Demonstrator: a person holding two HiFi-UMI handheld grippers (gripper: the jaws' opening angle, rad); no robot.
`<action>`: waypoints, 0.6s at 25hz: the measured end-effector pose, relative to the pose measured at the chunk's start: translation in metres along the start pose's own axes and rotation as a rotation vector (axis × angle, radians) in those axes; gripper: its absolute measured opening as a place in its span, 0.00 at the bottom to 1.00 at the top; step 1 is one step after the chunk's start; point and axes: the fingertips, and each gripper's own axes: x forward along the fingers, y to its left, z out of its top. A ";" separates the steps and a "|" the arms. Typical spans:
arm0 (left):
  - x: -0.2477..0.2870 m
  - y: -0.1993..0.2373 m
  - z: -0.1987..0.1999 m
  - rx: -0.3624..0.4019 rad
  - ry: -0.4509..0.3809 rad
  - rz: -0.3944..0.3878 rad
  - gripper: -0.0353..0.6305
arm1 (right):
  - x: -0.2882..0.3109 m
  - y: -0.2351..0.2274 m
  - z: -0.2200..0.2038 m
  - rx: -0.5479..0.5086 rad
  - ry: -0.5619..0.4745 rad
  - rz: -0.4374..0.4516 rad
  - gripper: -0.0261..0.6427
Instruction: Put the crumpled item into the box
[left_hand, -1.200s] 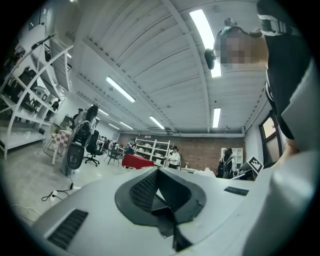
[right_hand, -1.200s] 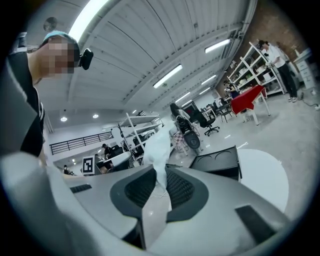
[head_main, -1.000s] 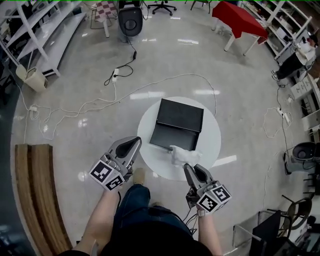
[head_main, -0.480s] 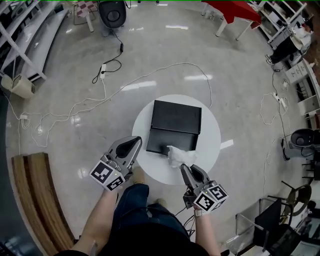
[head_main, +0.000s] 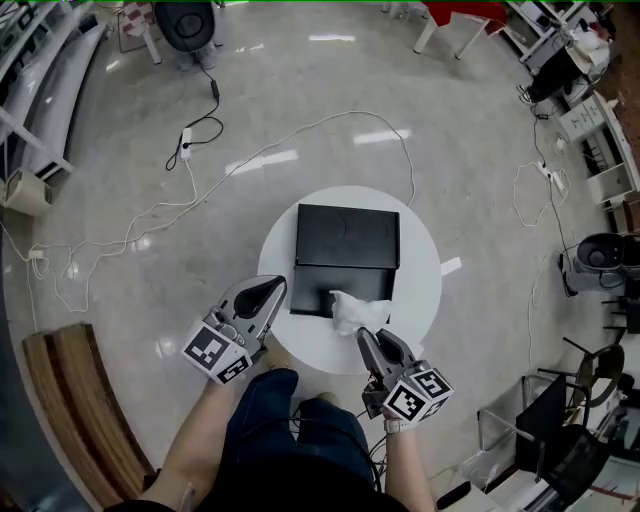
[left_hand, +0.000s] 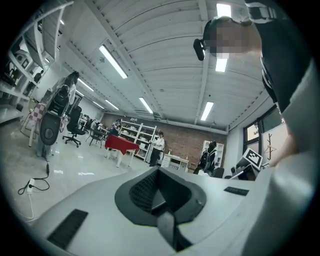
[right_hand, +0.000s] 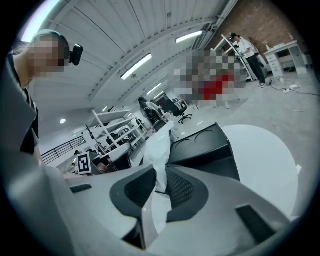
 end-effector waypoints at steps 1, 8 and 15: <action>0.003 0.003 -0.002 -0.002 0.003 -0.003 0.05 | 0.003 -0.002 -0.001 0.002 0.006 -0.011 0.13; 0.021 0.009 -0.019 -0.028 0.002 -0.001 0.05 | 0.023 -0.020 -0.005 -0.019 0.066 -0.058 0.13; 0.026 0.015 -0.052 -0.004 0.040 0.051 0.05 | 0.047 -0.049 -0.015 -0.005 0.159 -0.078 0.13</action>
